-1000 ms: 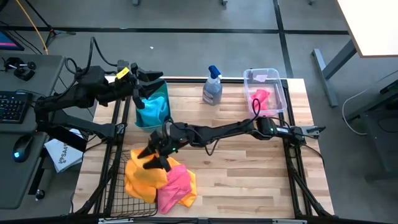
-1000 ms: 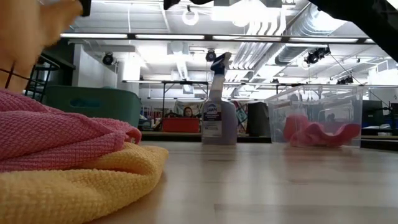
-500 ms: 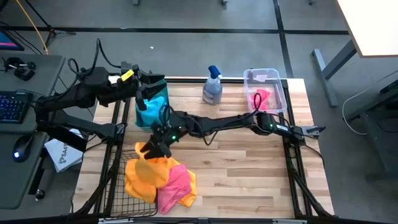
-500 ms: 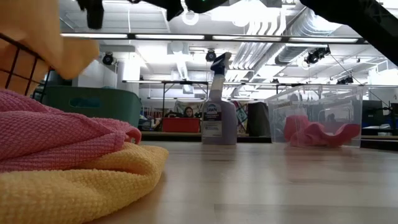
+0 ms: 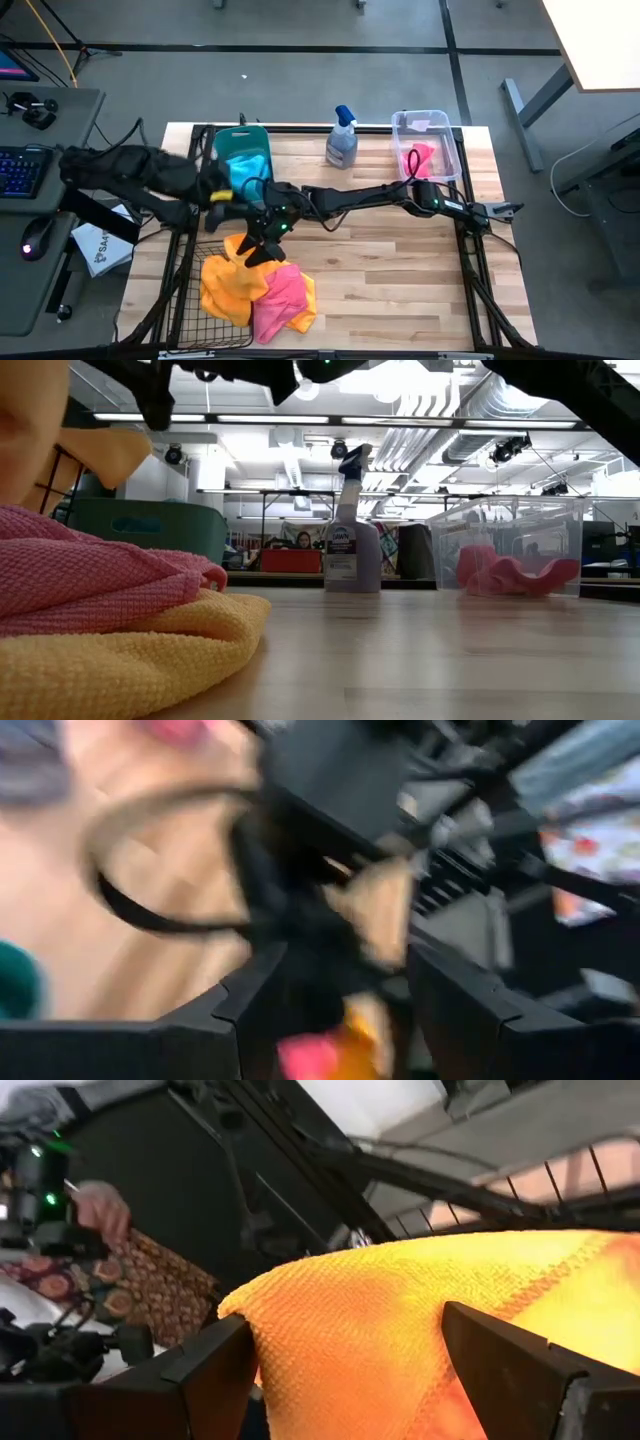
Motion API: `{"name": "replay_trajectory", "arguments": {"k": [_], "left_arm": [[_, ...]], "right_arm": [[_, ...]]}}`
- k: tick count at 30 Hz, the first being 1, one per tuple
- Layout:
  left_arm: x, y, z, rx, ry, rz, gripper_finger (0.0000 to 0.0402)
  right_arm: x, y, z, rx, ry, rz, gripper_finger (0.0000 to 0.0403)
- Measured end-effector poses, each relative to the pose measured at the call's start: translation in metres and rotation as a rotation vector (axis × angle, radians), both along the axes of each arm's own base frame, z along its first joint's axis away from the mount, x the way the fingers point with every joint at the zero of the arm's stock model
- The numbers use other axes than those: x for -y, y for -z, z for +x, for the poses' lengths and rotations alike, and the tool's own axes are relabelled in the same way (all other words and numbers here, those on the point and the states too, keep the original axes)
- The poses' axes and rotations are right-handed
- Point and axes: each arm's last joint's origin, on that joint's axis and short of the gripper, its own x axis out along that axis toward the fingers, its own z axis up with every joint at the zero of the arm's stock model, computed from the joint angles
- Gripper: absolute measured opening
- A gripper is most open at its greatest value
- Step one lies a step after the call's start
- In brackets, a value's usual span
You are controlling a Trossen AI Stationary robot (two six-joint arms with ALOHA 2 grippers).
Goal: Sort microfiber towel by color & place in baskets
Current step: Put the top yellow towel in the basket
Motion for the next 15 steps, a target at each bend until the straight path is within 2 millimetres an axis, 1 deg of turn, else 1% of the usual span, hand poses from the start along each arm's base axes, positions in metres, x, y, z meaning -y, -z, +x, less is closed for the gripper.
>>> {"name": "replay_trajectory", "arguments": {"k": [4,9,13,15], "left_arm": [[0.018,-0.001,-0.019,-0.022,0.024,-0.113,0.0191],[0.035,0.009,-0.041,-0.162,0.002,-0.170,0.0191],[0.054,0.020,-0.046,-0.272,0.025,-0.162,0.0191],[0.063,0.024,-0.047,-0.288,0.023,-0.131,0.0191]], "right_arm": [[0.007,0.005,-0.001,-0.044,-0.017,-0.016,0.0305],[0.014,0.006,-0.002,-0.053,-0.040,-0.006,0.0305],[0.019,0.004,-0.001,-0.038,-0.032,-0.007,0.0305],[0.021,-0.001,-0.002,-0.027,-0.031,0.001,0.0305]]}}
